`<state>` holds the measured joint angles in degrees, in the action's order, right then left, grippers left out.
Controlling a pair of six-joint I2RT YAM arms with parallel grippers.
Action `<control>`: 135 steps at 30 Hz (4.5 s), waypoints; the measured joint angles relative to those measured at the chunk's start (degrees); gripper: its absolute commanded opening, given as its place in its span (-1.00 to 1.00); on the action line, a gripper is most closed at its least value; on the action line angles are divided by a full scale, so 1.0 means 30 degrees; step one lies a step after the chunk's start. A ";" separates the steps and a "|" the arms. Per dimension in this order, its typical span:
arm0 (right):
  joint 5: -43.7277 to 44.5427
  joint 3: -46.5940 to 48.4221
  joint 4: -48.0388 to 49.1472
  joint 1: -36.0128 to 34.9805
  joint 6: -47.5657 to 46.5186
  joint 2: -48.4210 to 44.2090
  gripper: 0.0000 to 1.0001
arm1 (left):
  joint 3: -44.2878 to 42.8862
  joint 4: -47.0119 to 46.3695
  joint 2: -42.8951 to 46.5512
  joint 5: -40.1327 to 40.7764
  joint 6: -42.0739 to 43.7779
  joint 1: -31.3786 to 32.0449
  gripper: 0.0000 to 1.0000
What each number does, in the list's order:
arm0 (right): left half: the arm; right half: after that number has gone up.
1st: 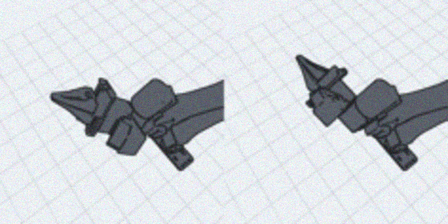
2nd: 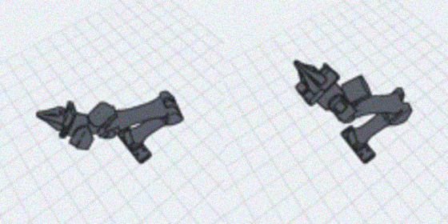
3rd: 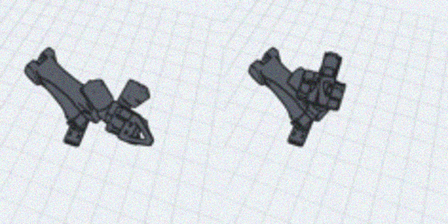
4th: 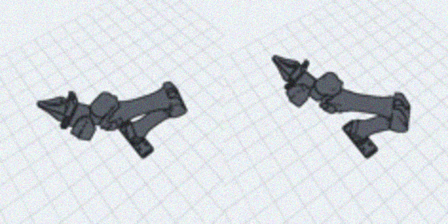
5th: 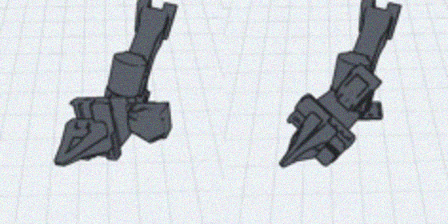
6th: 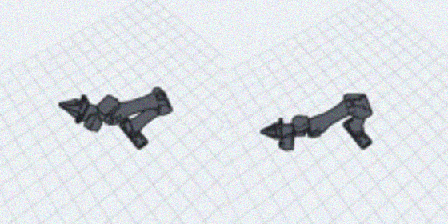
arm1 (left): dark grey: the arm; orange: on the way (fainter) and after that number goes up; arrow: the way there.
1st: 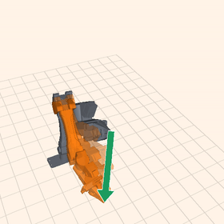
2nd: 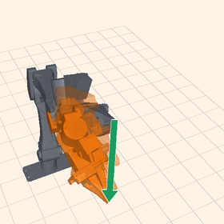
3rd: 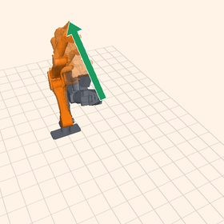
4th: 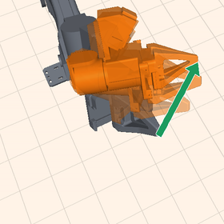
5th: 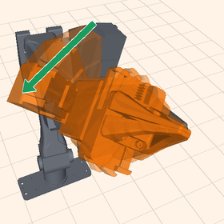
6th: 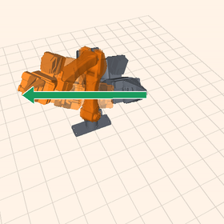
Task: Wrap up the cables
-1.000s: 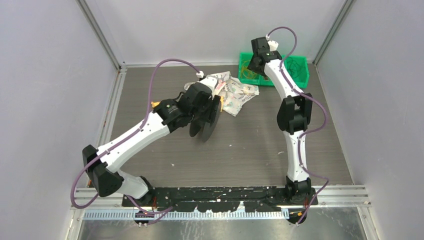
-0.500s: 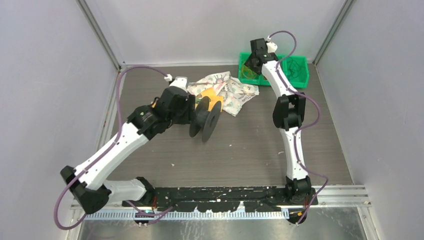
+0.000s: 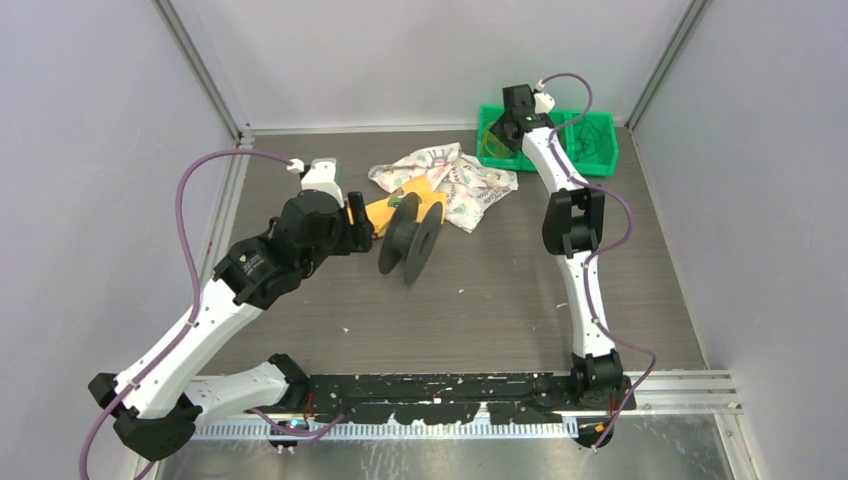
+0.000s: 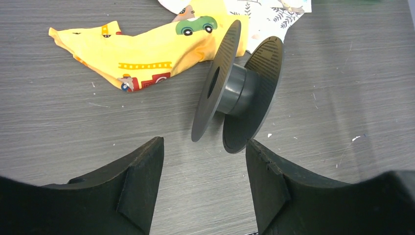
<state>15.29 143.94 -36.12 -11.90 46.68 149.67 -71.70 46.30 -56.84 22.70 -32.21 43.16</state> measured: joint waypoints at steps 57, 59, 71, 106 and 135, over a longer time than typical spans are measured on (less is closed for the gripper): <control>-0.3235 -0.2149 0.1290 0.0124 -0.3395 -1.0768 -0.99 | 0.1049 -0.1377 -0.0204 -0.1144 0.0357 0.0000 0.45; -0.3789 -0.2149 0.1115 0.0095 -0.3563 -1.2327 -0.99 | 0.0823 -0.1647 -0.0408 -0.1195 0.0678 0.0000 0.49; -0.7839 -0.5319 0.0845 -0.0270 -0.4153 -2.2906 -0.99 | -0.0452 -0.3665 -0.1843 -0.2098 0.2412 0.0000 0.56; -0.8837 -0.1625 -0.0670 -0.0372 -0.5042 -2.5507 -0.99 | -0.2579 -0.4095 -0.4371 -0.5836 0.2142 -0.0306 0.52; -1.1890 -1.1956 -0.1625 -0.0372 -0.2310 -2.6899 -0.99 | -0.1916 -1.4200 -1.1052 -1.4287 -0.2317 0.2892 0.60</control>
<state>-20.38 108.07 -40.99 -13.02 39.75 68.97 -77.45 3.70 -90.00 -20.16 -39.16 51.83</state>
